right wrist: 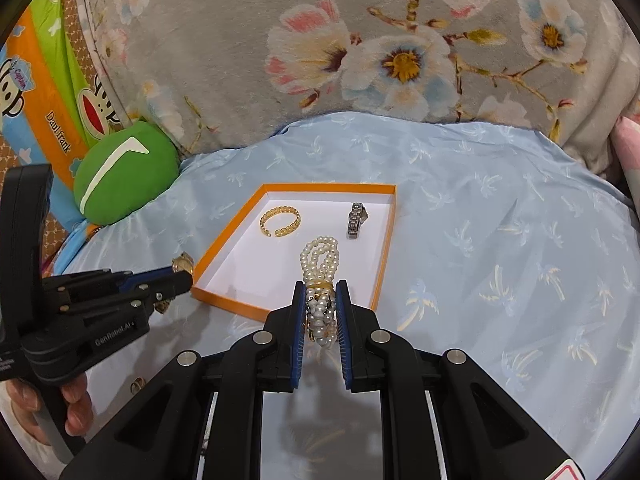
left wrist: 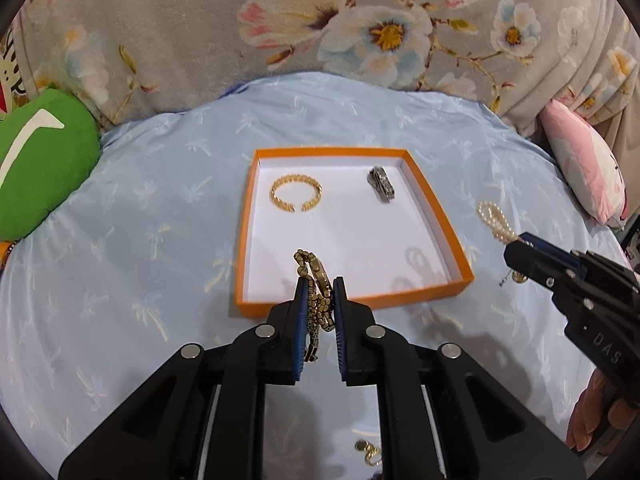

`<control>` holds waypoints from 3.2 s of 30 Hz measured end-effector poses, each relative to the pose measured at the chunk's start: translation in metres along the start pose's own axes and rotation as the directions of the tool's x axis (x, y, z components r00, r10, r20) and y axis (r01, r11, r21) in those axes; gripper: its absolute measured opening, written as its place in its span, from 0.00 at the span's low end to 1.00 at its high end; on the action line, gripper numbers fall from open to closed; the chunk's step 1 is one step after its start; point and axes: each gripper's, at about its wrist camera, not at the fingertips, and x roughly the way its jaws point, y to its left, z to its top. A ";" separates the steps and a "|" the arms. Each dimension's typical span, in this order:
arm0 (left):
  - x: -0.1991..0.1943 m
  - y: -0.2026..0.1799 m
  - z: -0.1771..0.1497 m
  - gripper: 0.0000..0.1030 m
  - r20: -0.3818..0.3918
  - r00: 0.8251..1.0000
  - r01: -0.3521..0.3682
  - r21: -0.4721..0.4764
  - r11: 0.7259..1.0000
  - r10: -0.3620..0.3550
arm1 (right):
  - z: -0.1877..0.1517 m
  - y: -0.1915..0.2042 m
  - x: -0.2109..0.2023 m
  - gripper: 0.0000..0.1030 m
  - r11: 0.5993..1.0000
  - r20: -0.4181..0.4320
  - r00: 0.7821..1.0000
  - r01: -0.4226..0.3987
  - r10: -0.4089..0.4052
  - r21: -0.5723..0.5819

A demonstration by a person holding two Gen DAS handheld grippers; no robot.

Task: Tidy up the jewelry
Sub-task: 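Carry the gold watch and pearl bracelet into the orange box and open both grippers, then reach the right gripper to the black bead bracelet and close on it, then lift the bead bracelet with the right gripper while the left gripper grasps the silver rings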

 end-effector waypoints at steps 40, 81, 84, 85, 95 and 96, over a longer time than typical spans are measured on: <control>0.098 0.034 0.050 0.46 -0.021 0.998 -0.064 -0.104 0.992 0.062 | 0.032 -0.025 0.095 0.27 0.997 -0.007 1.000 0.021 -0.021 0.078; -0.067 0.067 -0.160 0.57 -0.077 0.991 -0.124 -0.163 0.979 0.113 | -0.143 0.076 -0.015 0.26 0.999 -0.198 0.980 -0.029 0.020 -0.042; -0.066 0.066 -0.160 0.57 -0.081 0.991 -0.123 -0.162 0.979 0.111 | -0.144 0.076 -0.016 0.09 0.999 -0.206 0.978 -0.025 0.016 -0.046; -0.065 0.066 -0.160 0.57 -0.082 0.991 -0.121 -0.163 0.979 0.109 | -0.145 0.076 -0.017 0.08 0.999 -0.206 0.978 -0.032 0.024 -0.037; -0.052 0.059 -0.151 0.57 -0.095 0.993 -0.092 -0.166 0.982 0.077 | -0.164 0.058 -0.043 0.07 0.998 -0.192 0.980 -0.036 0.045 0.047; -0.050 0.058 -0.150 0.57 -0.091 0.993 -0.093 -0.165 0.982 0.079 | -0.165 0.058 -0.044 0.07 0.998 -0.192 0.980 -0.039 0.049 0.053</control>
